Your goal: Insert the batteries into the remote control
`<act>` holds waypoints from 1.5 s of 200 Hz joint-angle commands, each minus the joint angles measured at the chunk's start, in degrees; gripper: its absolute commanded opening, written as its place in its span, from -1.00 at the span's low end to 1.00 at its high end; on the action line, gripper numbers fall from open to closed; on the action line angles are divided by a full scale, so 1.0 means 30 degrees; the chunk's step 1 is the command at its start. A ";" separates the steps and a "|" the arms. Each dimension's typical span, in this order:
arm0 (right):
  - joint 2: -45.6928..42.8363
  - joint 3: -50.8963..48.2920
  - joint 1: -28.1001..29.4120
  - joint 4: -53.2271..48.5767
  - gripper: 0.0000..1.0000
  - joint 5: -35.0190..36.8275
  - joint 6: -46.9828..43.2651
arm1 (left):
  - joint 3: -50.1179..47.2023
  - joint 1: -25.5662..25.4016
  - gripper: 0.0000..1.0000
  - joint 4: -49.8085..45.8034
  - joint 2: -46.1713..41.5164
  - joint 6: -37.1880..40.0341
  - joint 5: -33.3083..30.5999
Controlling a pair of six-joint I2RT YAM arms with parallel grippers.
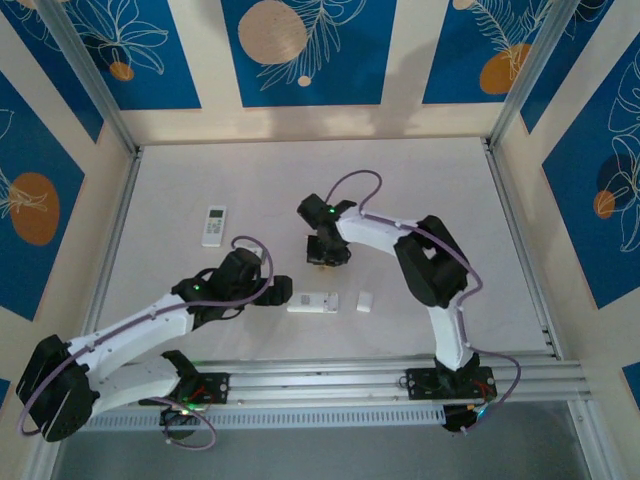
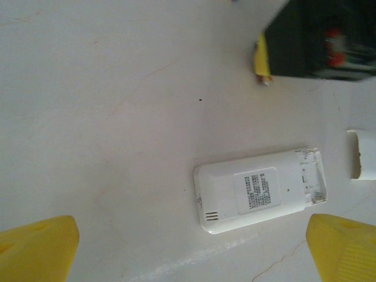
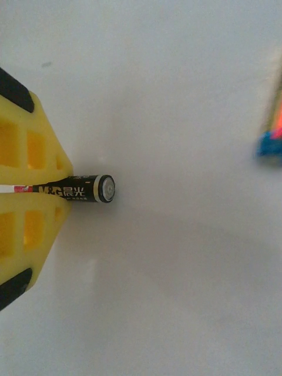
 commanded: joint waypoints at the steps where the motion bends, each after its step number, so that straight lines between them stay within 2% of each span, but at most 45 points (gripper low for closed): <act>1: -0.3952 -0.2472 0.0017 0.0254 -0.86 -0.1604 0.0137 | 0.0073 0.0138 0.98 0.0507 0.0633 0.0290 0.0357; 33: -0.7715 -0.6663 0.0670 0.0492 -0.85 -0.2435 0.1616 | 0.0210 0.0246 0.98 0.1270 0.1312 0.0288 0.0737; 56: -0.8640 -0.8009 0.1525 0.0780 -0.85 -0.2781 0.2727 | 0.0245 0.0263 0.98 0.1571 0.1858 0.0303 0.1208; 105: -0.7092 -0.7604 0.2156 0.1258 -0.84 -0.2442 0.2923 | 0.0320 0.0263 0.98 0.2363 0.2547 -0.0128 0.2015; 146: -0.5888 -0.7020 0.2333 0.1392 -0.83 -0.2412 0.2694 | 0.0395 0.0251 0.98 0.1868 0.2476 -0.0093 0.1776; 171: -0.5713 -0.7241 0.2331 0.1804 -0.81 -0.2591 0.2794 | 0.0292 0.0269 0.98 0.1908 0.2417 -0.0140 0.1760; 213: -0.5360 -0.7114 0.2362 0.1792 -0.65 -0.2796 0.2779 | 0.0365 0.0262 0.98 0.1961 0.2534 -0.0181 0.1849; 256: -0.5663 -0.6983 0.2448 0.1230 -0.57 -0.2852 0.2714 | 0.0307 0.0252 0.98 0.2044 0.2980 -0.0194 0.1982; 300: -0.5791 -0.7152 0.2582 0.1147 -0.61 -0.2773 0.2715 | 0.0221 0.0273 0.98 0.2421 0.3523 -0.0342 0.2228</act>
